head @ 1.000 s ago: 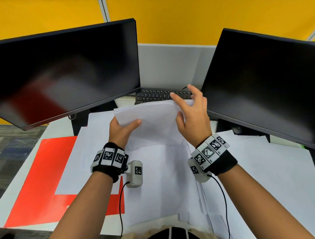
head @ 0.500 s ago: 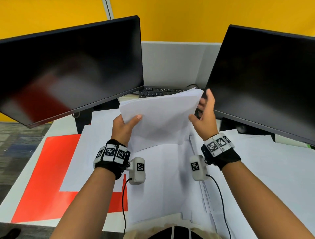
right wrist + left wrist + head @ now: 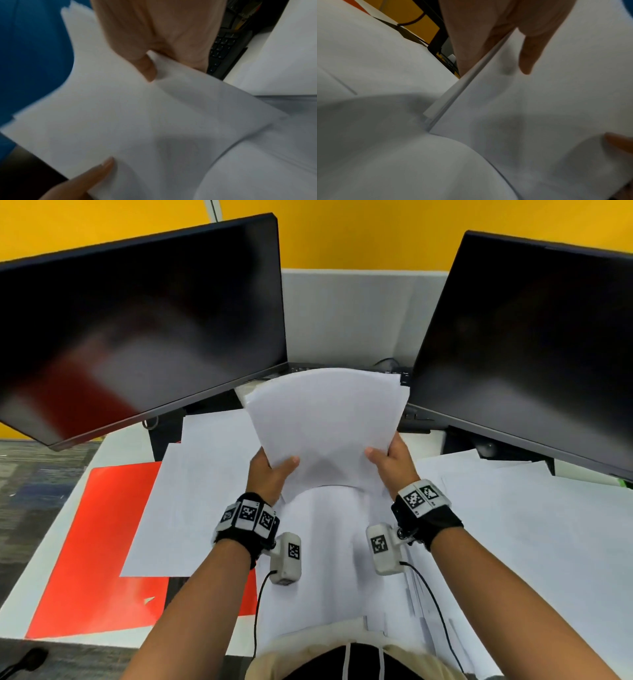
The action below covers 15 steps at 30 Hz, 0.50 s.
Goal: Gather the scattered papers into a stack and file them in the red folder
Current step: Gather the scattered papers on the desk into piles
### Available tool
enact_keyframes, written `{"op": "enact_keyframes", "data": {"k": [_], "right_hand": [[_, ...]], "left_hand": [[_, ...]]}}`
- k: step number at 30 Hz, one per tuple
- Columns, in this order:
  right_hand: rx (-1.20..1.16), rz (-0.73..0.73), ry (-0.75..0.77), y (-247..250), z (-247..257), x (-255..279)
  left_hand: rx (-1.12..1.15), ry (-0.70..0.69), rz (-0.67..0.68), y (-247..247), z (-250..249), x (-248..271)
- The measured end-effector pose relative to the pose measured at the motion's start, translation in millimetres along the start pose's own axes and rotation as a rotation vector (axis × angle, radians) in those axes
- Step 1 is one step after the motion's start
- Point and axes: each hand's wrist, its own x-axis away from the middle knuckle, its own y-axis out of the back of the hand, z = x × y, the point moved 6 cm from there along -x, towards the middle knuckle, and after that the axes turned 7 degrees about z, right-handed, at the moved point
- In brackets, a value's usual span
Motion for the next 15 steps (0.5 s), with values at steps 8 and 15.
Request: {"op": "enact_keyframes", "data": {"k": [8, 15], "right_hand": [[0.299, -0.073, -0.037, -9.1, 0.3, 12.8], [0.661, 0.05, -0.831, -3.2, -101.5, 55.9]], "left_hand": [[-0.31, 0.08, -0.13, 33.9, -7.9, 1.4], [-0.588, 0.368, -0.25, 136.0, 42.5, 36.4]]}}
